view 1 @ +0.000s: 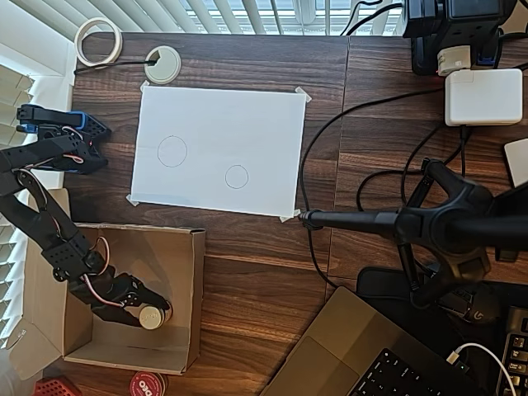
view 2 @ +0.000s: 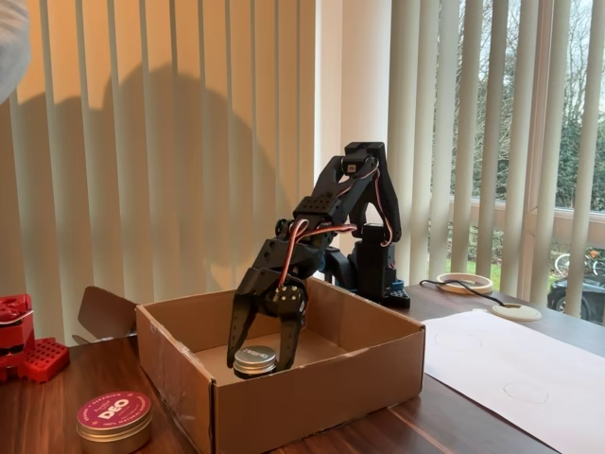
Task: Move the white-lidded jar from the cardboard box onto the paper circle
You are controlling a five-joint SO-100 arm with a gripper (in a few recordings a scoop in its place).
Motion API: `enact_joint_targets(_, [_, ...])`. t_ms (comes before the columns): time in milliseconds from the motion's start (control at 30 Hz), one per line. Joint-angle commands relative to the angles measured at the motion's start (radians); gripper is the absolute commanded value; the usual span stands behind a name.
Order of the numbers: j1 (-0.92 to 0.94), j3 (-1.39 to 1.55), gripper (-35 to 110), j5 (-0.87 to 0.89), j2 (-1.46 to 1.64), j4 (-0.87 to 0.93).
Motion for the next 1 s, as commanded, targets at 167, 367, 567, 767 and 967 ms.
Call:
enact_joint_targets(167, [-0.009, -0.046, 14, 0.031, 0.069, -0.021])
enact_joint_targets(367, [-0.028, -0.037, 13, 0.057, 0.109, -0.086])
enact_joint_targets(567, [-0.044, -0.018, 12, 0.069, 0.161, -0.132])
enact_joint_targets(767, [-0.064, 0.025, 12, 0.091, 0.264, -0.161])
enact_joint_targets(967, [-0.067, 0.043, 23, 0.071, 0.261, -0.215])
